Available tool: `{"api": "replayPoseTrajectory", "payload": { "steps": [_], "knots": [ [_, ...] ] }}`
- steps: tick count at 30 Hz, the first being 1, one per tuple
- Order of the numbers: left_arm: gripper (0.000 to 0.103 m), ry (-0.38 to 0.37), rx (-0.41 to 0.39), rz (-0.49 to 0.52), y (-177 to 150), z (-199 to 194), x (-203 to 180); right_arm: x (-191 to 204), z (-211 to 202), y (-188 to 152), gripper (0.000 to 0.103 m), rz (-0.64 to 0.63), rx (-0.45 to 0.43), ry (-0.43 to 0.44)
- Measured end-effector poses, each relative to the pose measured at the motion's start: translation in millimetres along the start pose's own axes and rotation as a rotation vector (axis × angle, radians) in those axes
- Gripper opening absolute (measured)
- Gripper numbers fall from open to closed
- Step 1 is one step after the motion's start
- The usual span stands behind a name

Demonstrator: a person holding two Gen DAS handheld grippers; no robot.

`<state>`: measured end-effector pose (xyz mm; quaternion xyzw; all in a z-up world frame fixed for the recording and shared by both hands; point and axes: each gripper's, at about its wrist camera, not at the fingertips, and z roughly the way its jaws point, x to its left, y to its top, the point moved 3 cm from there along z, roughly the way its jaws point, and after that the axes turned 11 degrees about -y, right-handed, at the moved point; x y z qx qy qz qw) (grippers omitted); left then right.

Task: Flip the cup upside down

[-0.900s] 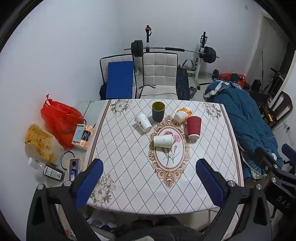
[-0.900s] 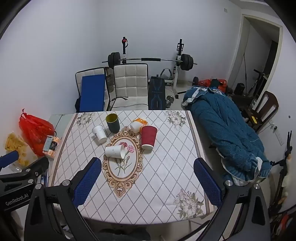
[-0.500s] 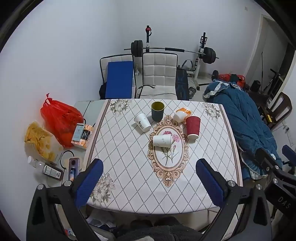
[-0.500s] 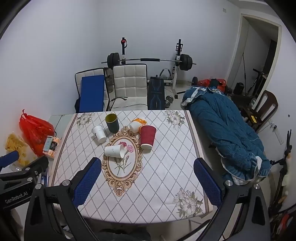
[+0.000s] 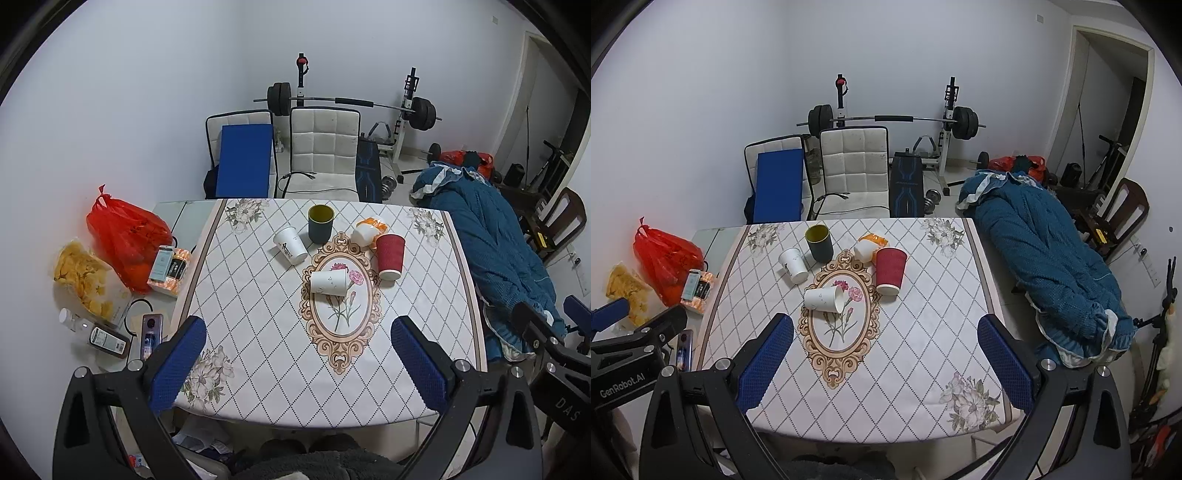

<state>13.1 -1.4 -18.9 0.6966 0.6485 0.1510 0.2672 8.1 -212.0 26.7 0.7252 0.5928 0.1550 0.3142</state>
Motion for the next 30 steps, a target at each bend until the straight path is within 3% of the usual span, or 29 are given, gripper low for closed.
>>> {"api": "replayPoseTrajectory", "payload": {
  "steps": [30],
  "knots": [
    [0.103,-0.007,-0.011,-0.006,1.8,4.3,10.4,0.2,5.2,-0.8,0.102,0.014,0.003,0.006]
  ]
}}
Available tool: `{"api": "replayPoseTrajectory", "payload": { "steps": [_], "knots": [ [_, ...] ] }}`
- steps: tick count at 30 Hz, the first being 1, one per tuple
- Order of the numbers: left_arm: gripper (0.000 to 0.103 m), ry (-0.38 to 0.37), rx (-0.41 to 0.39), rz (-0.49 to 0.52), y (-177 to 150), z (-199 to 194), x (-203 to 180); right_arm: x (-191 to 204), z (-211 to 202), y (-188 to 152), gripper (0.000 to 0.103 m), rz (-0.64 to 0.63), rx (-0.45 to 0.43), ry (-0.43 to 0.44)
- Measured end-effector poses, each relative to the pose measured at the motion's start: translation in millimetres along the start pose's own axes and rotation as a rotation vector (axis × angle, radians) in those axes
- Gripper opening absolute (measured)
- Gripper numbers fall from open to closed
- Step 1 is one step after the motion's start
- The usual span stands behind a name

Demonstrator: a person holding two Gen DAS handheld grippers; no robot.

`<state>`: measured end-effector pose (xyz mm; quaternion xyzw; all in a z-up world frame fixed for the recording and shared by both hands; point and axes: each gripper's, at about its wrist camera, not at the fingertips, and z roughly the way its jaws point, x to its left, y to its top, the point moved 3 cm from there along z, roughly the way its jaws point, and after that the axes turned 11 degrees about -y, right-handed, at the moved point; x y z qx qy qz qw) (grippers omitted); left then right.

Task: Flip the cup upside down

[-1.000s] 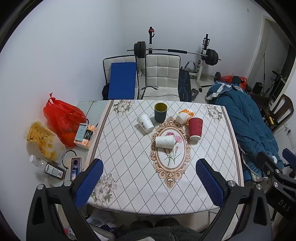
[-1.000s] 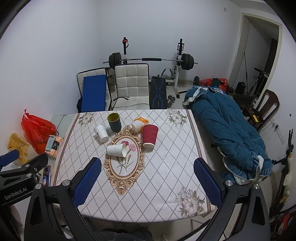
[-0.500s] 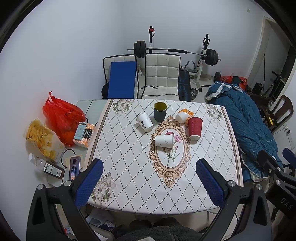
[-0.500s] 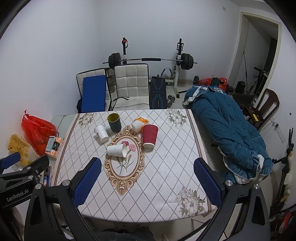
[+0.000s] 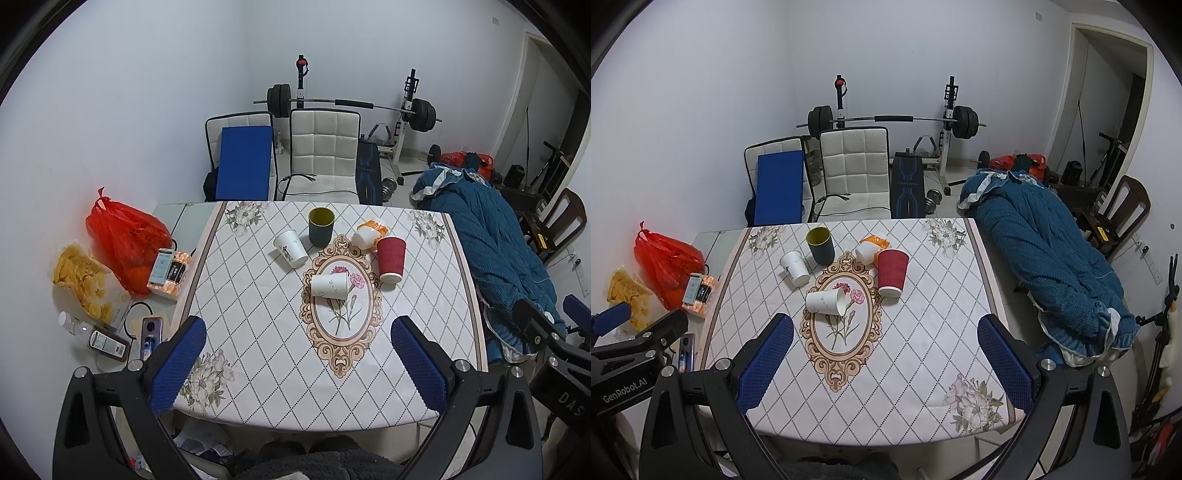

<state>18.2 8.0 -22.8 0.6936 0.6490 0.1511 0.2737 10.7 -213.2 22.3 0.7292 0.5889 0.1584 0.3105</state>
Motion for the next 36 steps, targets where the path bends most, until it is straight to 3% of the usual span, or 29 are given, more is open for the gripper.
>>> {"api": "replayPoseTrajectory", "payload": {
  "steps": [36],
  "knots": [
    [0.103,0.011,-0.002,0.001,13.0,5.5,5.7,0.5,12.9,11.0,0.102,0.01,0.012,0.021]
  ]
}}
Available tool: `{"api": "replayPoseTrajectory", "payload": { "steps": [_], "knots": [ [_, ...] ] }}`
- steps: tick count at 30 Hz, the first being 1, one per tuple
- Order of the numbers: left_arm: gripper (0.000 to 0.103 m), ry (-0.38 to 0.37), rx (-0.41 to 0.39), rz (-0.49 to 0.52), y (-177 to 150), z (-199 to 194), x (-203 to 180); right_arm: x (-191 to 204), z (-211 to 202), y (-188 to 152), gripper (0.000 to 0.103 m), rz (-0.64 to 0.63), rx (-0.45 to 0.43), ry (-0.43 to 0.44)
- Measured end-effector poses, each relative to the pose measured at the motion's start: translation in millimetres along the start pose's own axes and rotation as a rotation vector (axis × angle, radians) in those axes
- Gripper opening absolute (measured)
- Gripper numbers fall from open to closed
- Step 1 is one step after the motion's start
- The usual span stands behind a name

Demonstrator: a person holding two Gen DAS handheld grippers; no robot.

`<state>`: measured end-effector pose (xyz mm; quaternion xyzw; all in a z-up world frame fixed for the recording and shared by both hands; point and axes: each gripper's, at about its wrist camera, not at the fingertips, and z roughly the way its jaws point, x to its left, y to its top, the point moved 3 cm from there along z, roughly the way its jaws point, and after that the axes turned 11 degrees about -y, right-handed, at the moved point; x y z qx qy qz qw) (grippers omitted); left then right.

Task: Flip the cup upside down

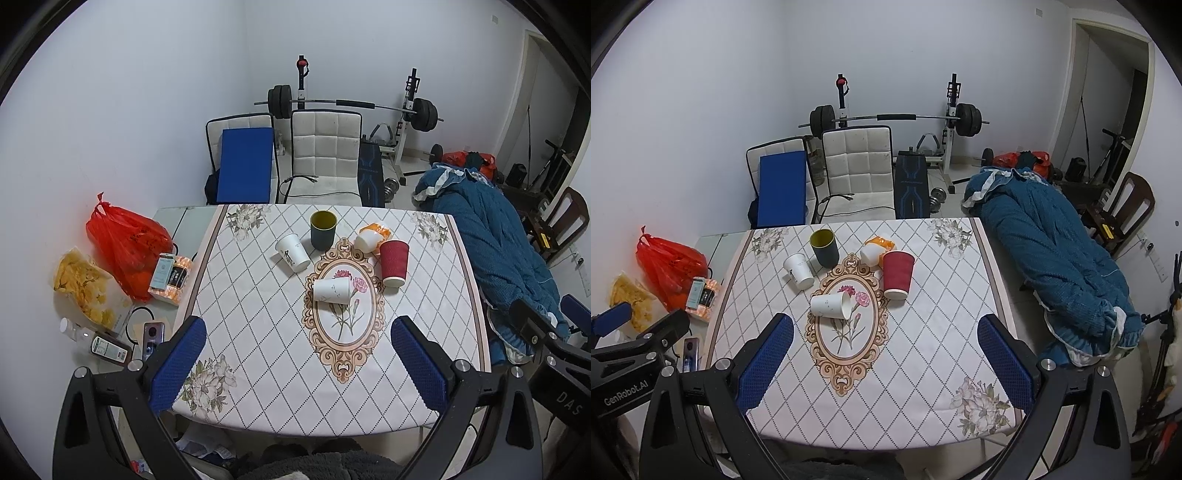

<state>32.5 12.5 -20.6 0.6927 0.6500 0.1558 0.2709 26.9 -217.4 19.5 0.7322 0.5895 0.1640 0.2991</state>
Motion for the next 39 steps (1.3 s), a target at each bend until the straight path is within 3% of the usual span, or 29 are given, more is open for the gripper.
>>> {"api": "replayPoseTrajectory", "payload": {
  "steps": [9,24,30,39],
  "knots": [
    [0.103,0.044,0.063,-0.042,-4.8,37.5,-3.7,-5.4,35.1,-4.8,0.102,-0.023,0.049,0.007],
    [0.103,0.166,0.227,-0.104,-21.6,142.4,17.3,6.8,203.4,-68.9,0.102,-0.145,0.338,0.02],
    [0.103,0.162,0.297,-0.076,-14.8,197.9,29.0,18.5,256.7,-94.3,0.102,-0.147,0.457,0.004],
    [0.103,0.117,0.351,-0.031,13.1,286.5,50.3,33.4,327.2,-115.3,0.102,-0.088,0.597,-0.091]
  ]
}}
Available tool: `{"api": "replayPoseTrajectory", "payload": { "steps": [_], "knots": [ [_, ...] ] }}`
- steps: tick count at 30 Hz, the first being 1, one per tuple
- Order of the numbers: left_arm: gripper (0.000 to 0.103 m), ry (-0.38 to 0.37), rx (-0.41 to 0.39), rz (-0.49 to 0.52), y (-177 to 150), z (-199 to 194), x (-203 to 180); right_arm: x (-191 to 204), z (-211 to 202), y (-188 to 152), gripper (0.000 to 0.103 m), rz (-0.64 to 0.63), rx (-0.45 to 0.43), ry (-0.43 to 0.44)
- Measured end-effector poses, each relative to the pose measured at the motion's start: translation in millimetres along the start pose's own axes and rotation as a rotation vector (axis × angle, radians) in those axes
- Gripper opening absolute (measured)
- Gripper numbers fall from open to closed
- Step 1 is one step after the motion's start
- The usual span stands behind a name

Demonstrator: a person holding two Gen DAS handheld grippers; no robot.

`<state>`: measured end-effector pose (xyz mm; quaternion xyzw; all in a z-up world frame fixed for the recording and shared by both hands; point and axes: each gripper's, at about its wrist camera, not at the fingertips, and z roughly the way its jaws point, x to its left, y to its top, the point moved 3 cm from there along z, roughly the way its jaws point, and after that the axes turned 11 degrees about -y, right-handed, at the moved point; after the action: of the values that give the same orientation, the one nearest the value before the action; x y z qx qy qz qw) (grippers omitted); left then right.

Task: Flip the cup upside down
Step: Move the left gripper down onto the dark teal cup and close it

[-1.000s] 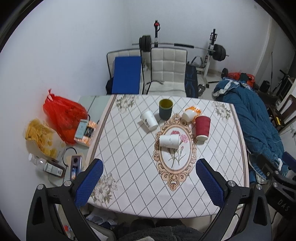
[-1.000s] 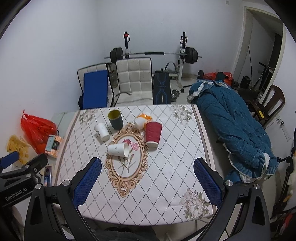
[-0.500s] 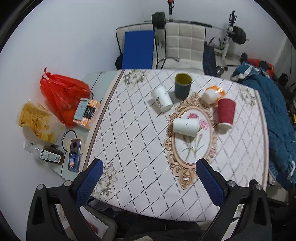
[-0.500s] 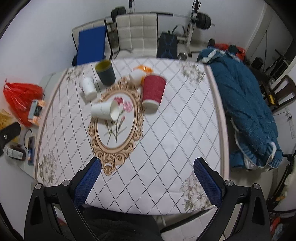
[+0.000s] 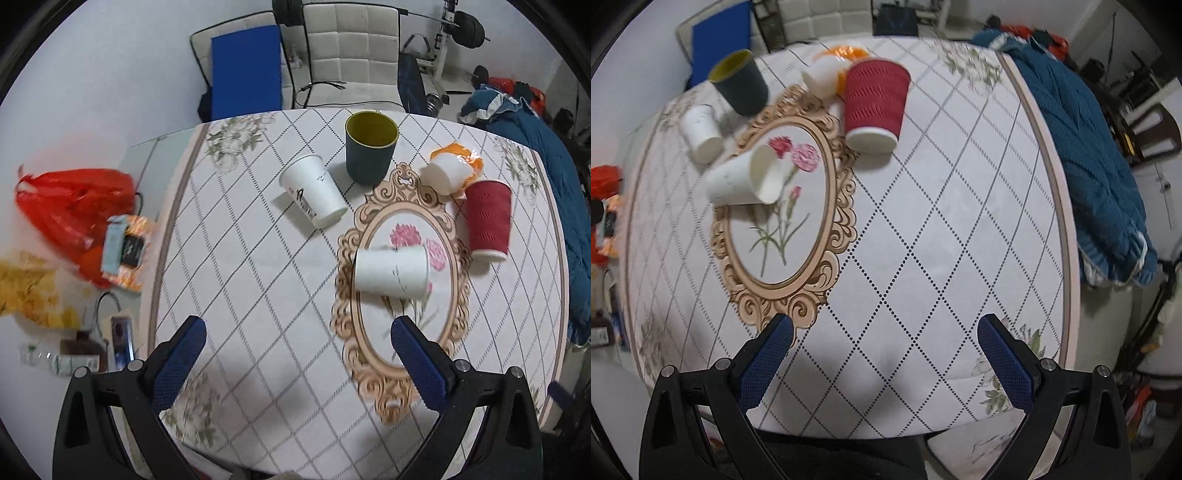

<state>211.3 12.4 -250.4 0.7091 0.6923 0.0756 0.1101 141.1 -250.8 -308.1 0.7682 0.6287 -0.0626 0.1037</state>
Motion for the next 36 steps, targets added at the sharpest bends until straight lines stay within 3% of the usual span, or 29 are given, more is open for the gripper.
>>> {"api": "replayPoseTrajectory", "payload": {
  "steps": [4,12,16,24,36],
  "knots": [
    [0.103,-0.021,-0.022,0.01,32.3,30.1,3.1,6.6,18.9,12.1,0.102,0.047,0.048,0.002],
    [0.102,-0.009,-0.152,0.074,94.1,73.2,-11.3,10.7,47.9,40.9,0.102,0.123,0.065,-0.037],
    [0.102,-0.004,-0.162,0.077,119.0,97.3,-17.3,11.0,60.7,54.7,0.102,0.151,0.068,-0.05],
    [0.102,-0.011,-0.144,0.092,142.4,135.3,-33.9,10.8,77.9,70.3,0.102,0.179,0.077,-0.066],
    [0.101,-0.024,-0.137,0.116,162.1,155.2,-47.5,9.6,93.0,81.9,0.102,0.191,0.084,-0.091]
  ]
}}
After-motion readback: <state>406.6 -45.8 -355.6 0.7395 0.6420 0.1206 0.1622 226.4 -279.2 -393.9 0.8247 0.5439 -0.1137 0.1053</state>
